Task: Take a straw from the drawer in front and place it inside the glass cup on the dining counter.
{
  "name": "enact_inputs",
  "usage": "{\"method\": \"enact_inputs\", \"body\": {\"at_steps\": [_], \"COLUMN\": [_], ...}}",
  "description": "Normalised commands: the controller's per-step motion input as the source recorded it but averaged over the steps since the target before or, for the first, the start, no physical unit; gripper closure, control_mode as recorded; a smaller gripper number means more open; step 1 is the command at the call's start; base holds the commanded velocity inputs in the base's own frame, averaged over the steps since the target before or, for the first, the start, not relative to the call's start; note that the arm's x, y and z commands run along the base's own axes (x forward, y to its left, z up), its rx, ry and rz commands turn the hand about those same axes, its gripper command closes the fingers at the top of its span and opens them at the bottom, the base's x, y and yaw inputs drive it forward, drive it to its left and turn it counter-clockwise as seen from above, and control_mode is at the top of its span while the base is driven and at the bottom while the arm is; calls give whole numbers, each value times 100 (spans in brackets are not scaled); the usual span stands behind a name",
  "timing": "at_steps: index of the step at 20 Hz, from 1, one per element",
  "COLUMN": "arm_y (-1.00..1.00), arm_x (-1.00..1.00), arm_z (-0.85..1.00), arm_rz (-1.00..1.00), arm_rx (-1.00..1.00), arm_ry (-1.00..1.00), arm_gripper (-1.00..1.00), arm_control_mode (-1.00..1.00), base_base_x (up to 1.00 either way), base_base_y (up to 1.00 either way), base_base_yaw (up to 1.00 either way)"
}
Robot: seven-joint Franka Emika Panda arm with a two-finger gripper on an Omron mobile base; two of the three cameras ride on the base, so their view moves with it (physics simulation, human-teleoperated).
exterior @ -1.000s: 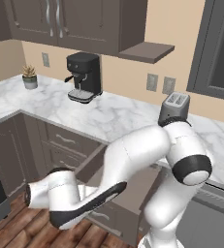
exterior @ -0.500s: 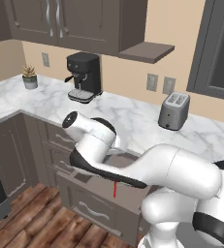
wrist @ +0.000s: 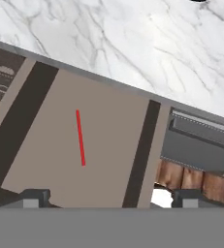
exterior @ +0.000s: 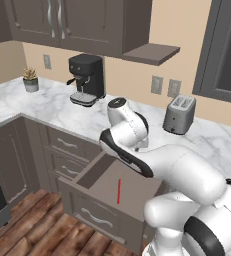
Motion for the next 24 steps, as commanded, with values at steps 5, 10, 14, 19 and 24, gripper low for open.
{"method": "enact_inputs", "body": {"at_steps": [5, 10, 14, 19, 24], "arm_y": [0, 0, 0, 0, 0], "arm_x": [77, 57, 37, 16, 0], "arm_z": [-35, -50, -55, -64, -64], "arm_rz": [2, 4, 5, 4, 3], "arm_rx": [7, 1, 0, 0, 0], "arm_ry": [17, 18, 14, 11, 4], "arm_gripper": [-100, -100, -100, -100, -100], "arm_control_mode": [-100, -100, -100, -100, -100], "base_base_x": [0, 0, 0, 0, 0], "base_base_y": [0, 0, 0, 0, 0], "base_base_yaw": [0, 0, 0, 0, 0]}}
